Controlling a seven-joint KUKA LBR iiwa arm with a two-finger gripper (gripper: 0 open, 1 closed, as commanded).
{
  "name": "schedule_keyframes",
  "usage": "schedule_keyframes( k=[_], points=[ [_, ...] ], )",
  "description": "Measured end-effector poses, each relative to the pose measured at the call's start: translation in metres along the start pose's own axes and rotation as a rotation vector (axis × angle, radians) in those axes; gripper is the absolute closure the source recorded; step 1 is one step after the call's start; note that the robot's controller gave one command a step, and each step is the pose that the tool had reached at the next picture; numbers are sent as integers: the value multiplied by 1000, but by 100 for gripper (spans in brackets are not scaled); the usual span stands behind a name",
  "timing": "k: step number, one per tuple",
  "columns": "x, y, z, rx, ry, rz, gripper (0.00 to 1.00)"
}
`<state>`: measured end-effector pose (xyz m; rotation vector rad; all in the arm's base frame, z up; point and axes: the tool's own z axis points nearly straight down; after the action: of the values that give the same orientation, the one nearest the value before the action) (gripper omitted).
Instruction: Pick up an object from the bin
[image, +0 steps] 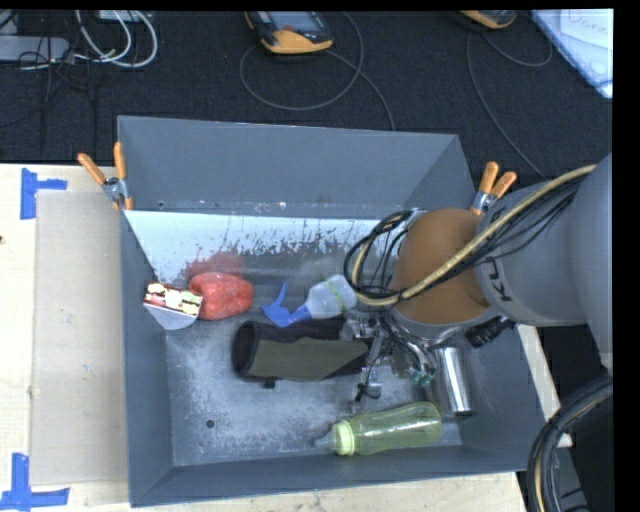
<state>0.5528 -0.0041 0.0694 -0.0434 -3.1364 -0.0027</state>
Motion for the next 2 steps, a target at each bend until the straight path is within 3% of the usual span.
schedule_keyframes(
  k=[2],
  points=[
    [0, 5, -1, -1, 0, -8, 0]
  ],
)
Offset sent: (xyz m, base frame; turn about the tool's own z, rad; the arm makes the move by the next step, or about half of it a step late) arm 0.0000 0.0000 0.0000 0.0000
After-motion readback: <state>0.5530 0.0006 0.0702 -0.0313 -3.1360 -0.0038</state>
